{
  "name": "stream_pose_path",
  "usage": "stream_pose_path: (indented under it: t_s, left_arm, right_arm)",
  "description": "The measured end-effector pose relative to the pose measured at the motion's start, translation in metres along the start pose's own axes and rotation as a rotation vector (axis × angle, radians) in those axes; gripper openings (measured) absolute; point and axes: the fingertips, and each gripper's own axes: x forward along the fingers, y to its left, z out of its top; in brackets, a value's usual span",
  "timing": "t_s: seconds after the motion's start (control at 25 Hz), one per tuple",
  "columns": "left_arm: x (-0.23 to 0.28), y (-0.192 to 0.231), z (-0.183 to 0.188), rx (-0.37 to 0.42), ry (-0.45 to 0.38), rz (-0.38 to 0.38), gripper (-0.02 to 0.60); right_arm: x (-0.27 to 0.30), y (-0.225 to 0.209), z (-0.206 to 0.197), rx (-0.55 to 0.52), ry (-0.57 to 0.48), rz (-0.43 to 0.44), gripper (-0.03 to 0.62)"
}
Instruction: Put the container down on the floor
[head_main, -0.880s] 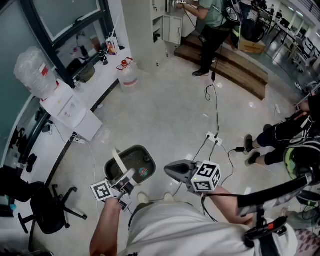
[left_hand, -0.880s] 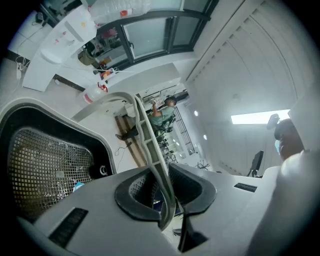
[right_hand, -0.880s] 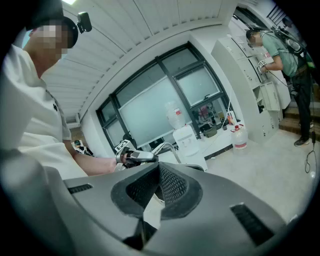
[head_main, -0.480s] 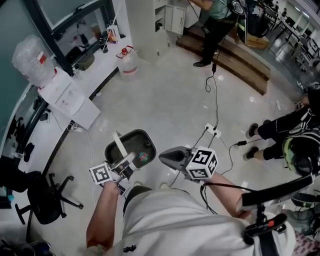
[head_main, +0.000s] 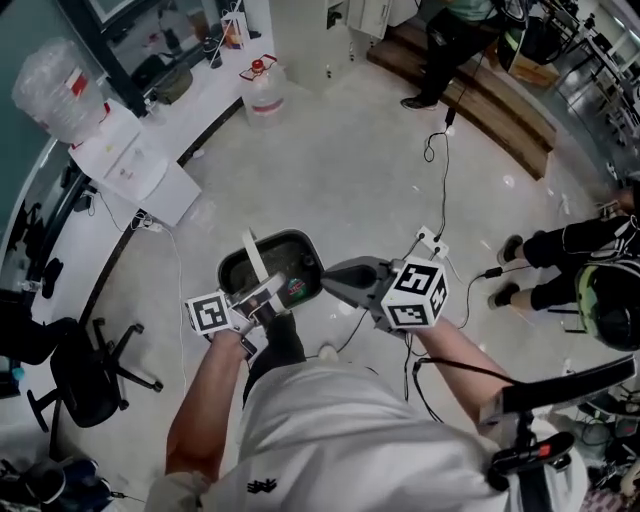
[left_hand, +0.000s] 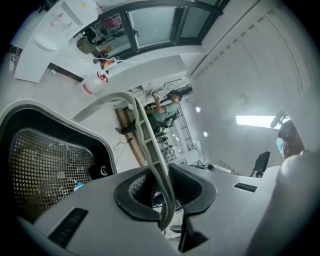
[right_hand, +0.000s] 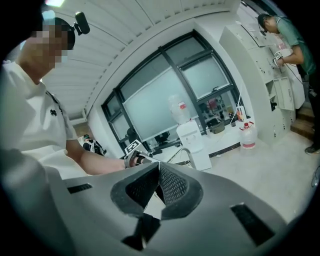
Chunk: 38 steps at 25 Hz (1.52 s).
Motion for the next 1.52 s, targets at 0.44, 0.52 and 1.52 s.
stream_pose_path:
  t_s: [0.44, 0.52, 1.52]
  left_arm:
    - [0.028, 0.100, 0.140, 0.062, 0.120, -0.028, 0.069]
    - [0.032, 0.116, 0.169, 0.075, 0.150, -0.029, 0.064]
    - [0.148, 0.379, 0.482, 0.019, 0.067, 0.038, 0.061]
  right_arm:
    - [0.125, -0.121, 0.063, 0.101, 0.014, -0.089, 0.018]
    - [0.151, -0.147, 0.085, 0.099, 0.002, -0.100, 0.018]
    - [0.335, -0.496, 0.160, 0.209, 0.109, -0.032, 0.018]
